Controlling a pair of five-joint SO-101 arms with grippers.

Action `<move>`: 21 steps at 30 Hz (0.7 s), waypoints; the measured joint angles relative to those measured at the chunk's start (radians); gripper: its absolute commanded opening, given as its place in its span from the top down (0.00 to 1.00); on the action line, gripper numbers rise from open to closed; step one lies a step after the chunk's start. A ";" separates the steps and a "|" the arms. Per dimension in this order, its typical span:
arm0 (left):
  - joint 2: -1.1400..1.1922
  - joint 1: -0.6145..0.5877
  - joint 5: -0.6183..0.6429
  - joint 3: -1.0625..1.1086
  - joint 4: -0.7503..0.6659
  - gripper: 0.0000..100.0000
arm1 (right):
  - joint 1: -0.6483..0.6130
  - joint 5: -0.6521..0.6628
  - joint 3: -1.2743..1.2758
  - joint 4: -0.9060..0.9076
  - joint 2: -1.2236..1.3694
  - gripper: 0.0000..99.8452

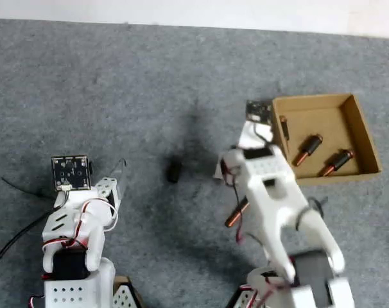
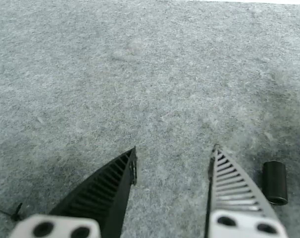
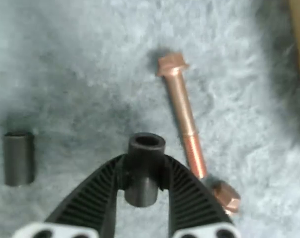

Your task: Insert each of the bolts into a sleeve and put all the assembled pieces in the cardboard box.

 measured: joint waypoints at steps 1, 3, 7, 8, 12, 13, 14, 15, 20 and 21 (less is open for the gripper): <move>0.000 0.000 0.000 0.000 0.000 0.77 | 0.002 0.009 0.052 -0.035 -0.060 1.00; 0.000 0.000 0.000 0.000 0.000 0.77 | 0.000 0.025 0.150 -0.104 -0.176 1.00; 0.000 0.000 0.000 0.000 0.000 0.77 | 0.009 0.068 0.342 -0.233 -0.402 1.00; 0.000 0.000 0.000 0.000 0.000 0.77 | 0.008 0.080 0.387 -0.261 -0.453 1.00; 0.000 0.000 0.000 0.000 0.000 0.77 | 0.012 0.112 0.545 -0.353 -0.643 1.00; 0.000 0.000 0.000 0.000 0.000 0.77 | 0.020 0.114 0.580 -0.367 -0.686 1.00; 0.000 0.000 0.000 0.000 0.000 0.77 | 0.032 0.115 0.609 -0.376 -0.730 1.00; 0.000 0.000 0.000 0.000 0.000 0.77 | 0.051 0.115 0.634 -0.384 -0.773 1.00; 0.000 0.000 0.000 0.000 0.000 0.77 | 0.155 0.115 0.738 -0.387 -0.991 1.00; 0.000 0.000 0.000 0.000 0.000 0.77 | 0.172 0.115 0.763 -0.387 -1.031 1.00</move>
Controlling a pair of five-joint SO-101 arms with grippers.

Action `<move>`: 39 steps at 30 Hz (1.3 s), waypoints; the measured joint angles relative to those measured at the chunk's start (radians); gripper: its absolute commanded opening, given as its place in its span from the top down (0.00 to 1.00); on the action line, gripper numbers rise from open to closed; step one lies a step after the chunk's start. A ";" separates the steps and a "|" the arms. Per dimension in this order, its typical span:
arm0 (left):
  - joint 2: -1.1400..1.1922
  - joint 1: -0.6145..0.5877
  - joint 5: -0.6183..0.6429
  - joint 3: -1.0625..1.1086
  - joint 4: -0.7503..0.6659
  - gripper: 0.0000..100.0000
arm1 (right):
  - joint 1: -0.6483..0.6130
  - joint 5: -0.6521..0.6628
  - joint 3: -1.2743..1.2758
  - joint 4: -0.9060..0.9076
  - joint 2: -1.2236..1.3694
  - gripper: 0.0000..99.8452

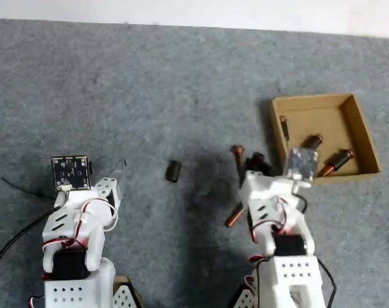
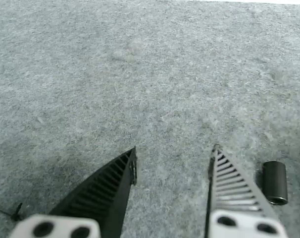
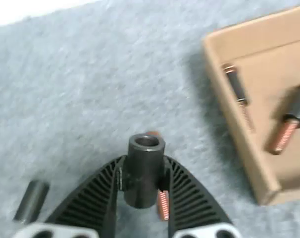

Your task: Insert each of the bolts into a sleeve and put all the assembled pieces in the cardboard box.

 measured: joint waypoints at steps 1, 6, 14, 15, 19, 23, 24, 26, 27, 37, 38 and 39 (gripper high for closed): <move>0.000 0.000 0.000 0.000 0.000 0.77 | 0.017 0.000 0.025 0.000 -0.043 1.00; 0.000 0.000 0.000 0.000 0.000 0.77 | 0.071 0.000 0.120 0.002 -0.258 1.00; 0.000 0.000 0.000 0.000 0.000 0.77 | 0.155 0.000 0.121 0.230 -0.482 1.00; 0.000 0.000 0.000 0.000 0.000 0.77 | 0.169 0.000 0.121 0.239 -0.482 1.00; 0.000 0.023 0.000 0.000 0.000 0.77 | 0.215 0.000 0.121 0.247 -0.493 1.00; -0.002 0.158 0.000 0.035 -0.020 0.77 | 0.259 0.000 0.121 0.247 -0.494 1.00; -0.002 0.203 0.000 0.061 -0.040 0.77 | 0.276 0.000 0.121 0.247 -0.494 1.00; 0.002 0.279 0.000 0.104 -0.101 0.77 | 0.313 0.000 0.121 0.247 -0.494 1.00; -0.002 0.315 0.000 0.104 -0.141 0.77 | 0.330 0.000 0.121 0.247 -0.494 1.00; 0.000 0.618 -0.002 0.103 -0.370 0.77 | 0.371 0.000 0.121 0.247 -0.494 1.00; 0.000 0.641 -0.002 0.097 -0.371 0.77 | 0.371 0.000 0.121 0.247 -0.494 1.00; 0.000 0.658 -0.002 0.091 -0.371 0.77 | 0.370 0.000 0.121 0.247 -0.494 1.00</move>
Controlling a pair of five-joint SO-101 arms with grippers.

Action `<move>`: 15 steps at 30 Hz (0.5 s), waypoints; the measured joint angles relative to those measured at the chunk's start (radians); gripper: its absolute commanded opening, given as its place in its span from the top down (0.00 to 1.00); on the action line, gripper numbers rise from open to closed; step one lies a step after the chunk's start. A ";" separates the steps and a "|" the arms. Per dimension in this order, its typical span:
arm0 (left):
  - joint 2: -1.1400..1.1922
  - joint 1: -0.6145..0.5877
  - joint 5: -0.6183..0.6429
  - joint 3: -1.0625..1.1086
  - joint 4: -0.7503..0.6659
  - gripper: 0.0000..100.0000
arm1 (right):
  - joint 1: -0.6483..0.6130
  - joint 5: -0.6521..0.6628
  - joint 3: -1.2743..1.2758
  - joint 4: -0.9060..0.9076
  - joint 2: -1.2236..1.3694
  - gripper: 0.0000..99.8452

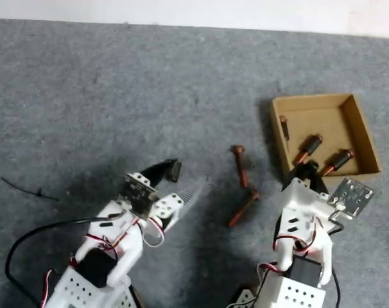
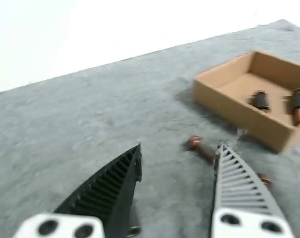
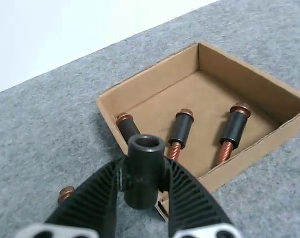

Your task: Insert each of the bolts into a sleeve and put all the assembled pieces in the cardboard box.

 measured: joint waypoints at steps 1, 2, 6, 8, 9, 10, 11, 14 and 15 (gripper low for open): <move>0.000 0.014 0.000 -0.009 0.000 0.77 | 0.000 0.000 0.000 0.000 0.000 1.00; 0.000 0.021 0.000 -0.021 -0.002 0.77 | 0.000 0.000 0.000 0.000 0.000 1.00; 0.002 0.031 0.000 -0.054 -0.035 0.77 | 0.006 0.000 0.000 0.000 0.000 1.00; 0.052 0.034 0.000 -0.063 -0.094 0.77 | 0.002 0.000 0.000 0.000 0.000 1.00; 0.100 0.035 0.000 -0.075 -0.127 0.77 | 0.002 0.000 0.000 0.000 0.000 1.00; 0.150 0.035 0.000 -0.095 -0.160 0.77 | 0.003 0.000 0.000 0.000 0.000 1.00; 0.209 0.035 0.000 -0.121 -0.187 0.77 | 0.003 0.000 0.000 0.000 0.000 1.00; 0.443 0.064 0.000 -0.252 -0.229 0.77 | 0.002 0.000 0.000 0.000 0.000 1.00; 0.531 0.081 0.000 -0.307 -0.235 0.77 | 0.002 0.000 0.000 0.000 0.000 1.00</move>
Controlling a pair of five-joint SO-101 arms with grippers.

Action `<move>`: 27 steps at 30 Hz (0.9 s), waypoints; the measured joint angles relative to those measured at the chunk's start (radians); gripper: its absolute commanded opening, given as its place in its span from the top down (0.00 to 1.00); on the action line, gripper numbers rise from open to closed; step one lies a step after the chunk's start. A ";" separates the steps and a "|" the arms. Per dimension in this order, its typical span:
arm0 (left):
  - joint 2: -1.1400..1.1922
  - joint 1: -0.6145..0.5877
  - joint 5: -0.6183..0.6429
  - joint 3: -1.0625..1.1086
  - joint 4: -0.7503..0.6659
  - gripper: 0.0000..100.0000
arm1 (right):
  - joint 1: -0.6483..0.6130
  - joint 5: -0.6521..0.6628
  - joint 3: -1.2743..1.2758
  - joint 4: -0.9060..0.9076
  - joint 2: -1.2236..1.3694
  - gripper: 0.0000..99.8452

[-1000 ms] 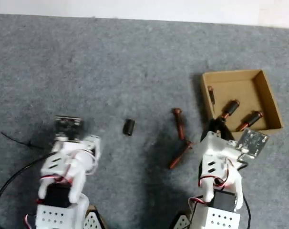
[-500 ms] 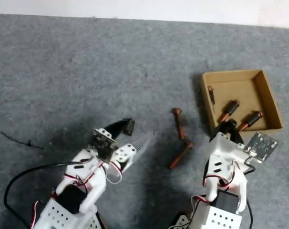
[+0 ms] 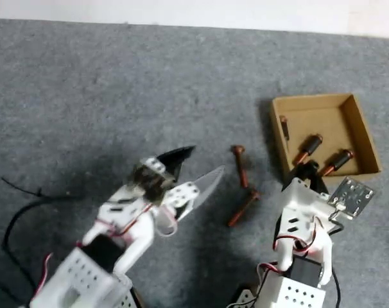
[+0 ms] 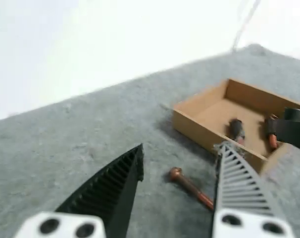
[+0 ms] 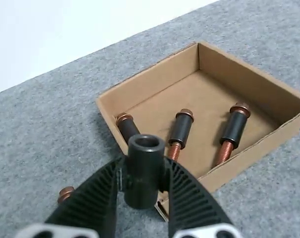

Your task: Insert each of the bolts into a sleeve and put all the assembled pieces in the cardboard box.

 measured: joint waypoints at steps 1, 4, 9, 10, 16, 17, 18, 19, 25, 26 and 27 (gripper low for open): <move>0.097 0.021 0.000 -0.057 -0.006 0.77 | 0.000 0.000 0.000 0.000 0.000 1.00; 0.404 0.084 0.000 -0.235 -0.011 0.77 | 0.000 0.000 0.000 0.000 0.000 1.00; 0.931 0.109 0.049 -0.563 -0.011 0.77 | 0.000 0.000 0.000 0.000 0.000 1.00; 1.026 0.107 0.089 -0.623 -0.011 0.77 | 0.000 0.000 0.000 0.000 0.000 1.00; 1.364 0.107 0.296 -0.821 -0.005 0.77 | 0.000 0.000 0.000 0.000 0.000 1.00; 1.384 0.107 0.305 -0.838 0.006 0.77 | 0.000 0.000 0.000 0.000 0.000 1.00; 1.395 0.107 0.310 -0.848 0.014 0.77 | 0.000 0.000 0.000 0.000 0.000 1.00; 1.402 0.107 0.315 -0.856 0.021 0.77 | 0.000 0.000 0.000 0.000 0.000 1.00; 1.421 0.071 0.319 -0.865 0.026 0.77 | 0.000 0.000 0.000 0.000 0.000 1.00; 1.421 0.064 0.319 -0.865 0.026 0.77 | 0.000 0.000 0.000 0.000 0.000 1.00; 1.421 0.060 0.319 -0.865 0.026 0.77 | 0.000 0.000 0.000 0.000 0.000 1.00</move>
